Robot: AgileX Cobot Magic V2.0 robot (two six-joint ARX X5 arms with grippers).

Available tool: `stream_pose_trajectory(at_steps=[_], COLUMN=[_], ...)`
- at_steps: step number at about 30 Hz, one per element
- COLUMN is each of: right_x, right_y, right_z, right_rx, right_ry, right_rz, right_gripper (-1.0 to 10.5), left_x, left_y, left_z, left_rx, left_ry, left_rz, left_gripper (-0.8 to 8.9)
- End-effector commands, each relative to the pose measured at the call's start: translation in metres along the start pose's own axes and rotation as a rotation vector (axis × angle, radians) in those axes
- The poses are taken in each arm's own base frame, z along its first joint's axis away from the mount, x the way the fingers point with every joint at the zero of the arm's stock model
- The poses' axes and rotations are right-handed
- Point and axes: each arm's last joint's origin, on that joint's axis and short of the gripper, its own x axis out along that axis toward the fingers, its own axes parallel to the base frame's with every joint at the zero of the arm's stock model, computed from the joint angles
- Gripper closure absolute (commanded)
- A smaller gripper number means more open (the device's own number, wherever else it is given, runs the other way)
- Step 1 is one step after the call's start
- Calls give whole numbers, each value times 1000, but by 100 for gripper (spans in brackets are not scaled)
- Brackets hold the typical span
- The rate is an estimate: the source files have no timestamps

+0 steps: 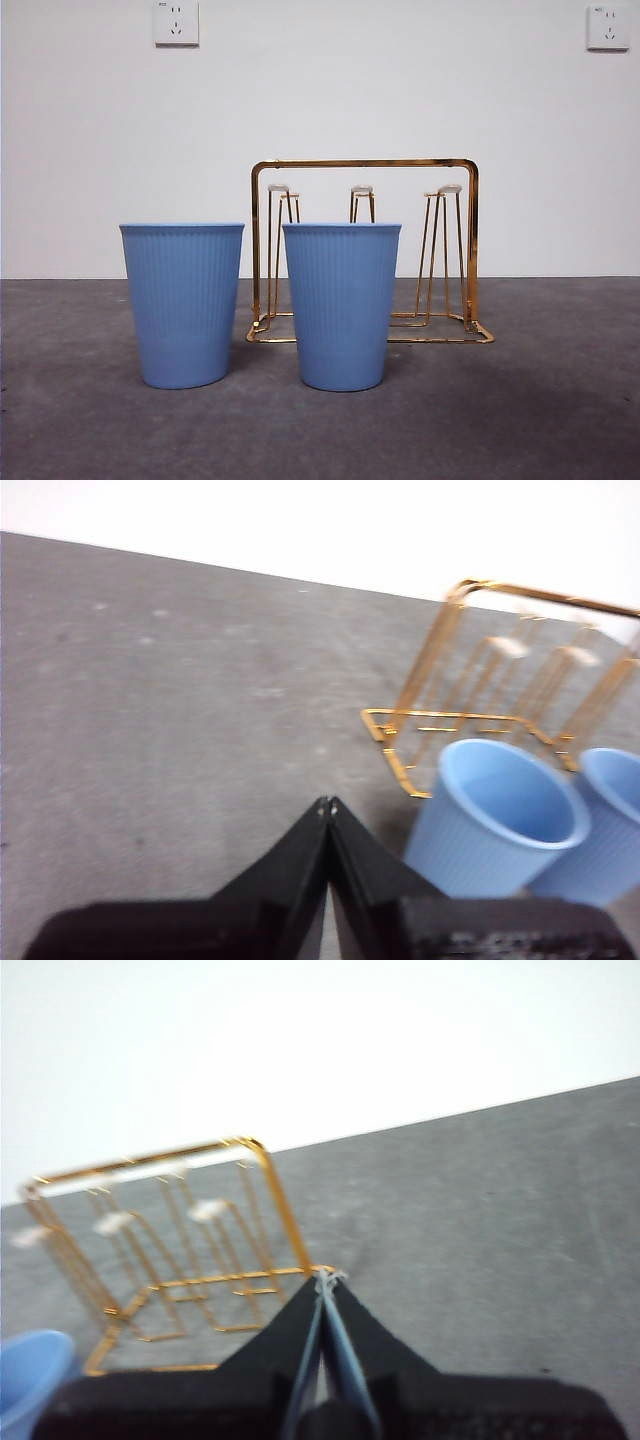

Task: Pick up cup 1,put cup 1 in the cup rack,pick up cup 2,put cup 2 in the cup rack

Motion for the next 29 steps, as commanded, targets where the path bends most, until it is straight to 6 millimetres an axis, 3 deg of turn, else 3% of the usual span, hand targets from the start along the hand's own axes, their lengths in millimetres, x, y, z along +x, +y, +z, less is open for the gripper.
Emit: stream_pose_trajectory(at_steps=[1,18,29], right_x=[-3,-10,0], right_y=[4,35,43], right_z=[11,106,138], right_rx=[51,-48,-90], right_ry=[50,428,664], right_rz=[10,187,257], right_gripper=[957,957,957], left_x=[-7,-46,-52], left_y=[-5,-39,-50], left_z=[12,88,120], left_rx=[-11,28,33], left_ry=[3,213,336], left_rz=[-27,-126,-172], left_gripper=[820,820,819])
